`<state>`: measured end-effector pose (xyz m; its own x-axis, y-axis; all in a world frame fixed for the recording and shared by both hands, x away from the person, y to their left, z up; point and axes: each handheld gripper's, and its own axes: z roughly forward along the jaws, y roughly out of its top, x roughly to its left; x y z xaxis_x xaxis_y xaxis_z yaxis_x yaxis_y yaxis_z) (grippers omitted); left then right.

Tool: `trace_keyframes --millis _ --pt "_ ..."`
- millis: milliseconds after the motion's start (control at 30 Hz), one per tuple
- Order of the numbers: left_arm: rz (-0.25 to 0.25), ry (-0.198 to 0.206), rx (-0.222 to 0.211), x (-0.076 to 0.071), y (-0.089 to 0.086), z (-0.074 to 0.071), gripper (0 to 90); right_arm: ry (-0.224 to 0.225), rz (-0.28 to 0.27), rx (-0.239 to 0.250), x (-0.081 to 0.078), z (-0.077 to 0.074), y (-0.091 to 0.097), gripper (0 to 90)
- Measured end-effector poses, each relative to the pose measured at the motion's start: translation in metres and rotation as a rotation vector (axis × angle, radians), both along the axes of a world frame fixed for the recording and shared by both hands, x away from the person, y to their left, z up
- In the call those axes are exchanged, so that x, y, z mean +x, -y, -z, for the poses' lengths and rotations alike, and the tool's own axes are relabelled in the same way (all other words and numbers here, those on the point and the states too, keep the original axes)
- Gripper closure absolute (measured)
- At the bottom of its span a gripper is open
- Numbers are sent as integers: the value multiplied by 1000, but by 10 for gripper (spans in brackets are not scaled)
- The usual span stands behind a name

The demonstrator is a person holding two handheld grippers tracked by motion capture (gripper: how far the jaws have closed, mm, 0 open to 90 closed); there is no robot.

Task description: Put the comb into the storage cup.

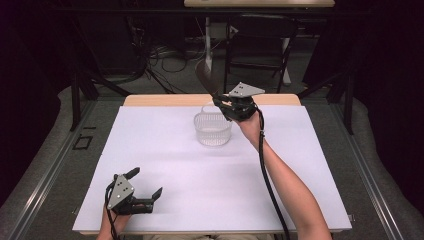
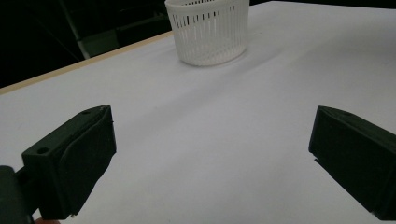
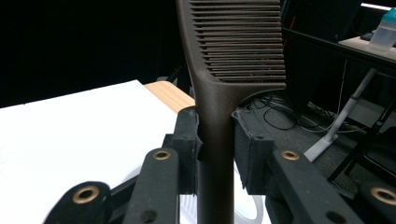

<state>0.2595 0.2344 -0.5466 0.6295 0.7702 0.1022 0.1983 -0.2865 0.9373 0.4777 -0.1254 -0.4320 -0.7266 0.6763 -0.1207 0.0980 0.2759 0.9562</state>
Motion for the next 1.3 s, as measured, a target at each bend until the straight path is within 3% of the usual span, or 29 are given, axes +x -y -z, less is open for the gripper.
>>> trace_keyframes --millis 1300 --pt "1 0 5 0 0 0 9 -41 -16 -3 7 22 -10 722"
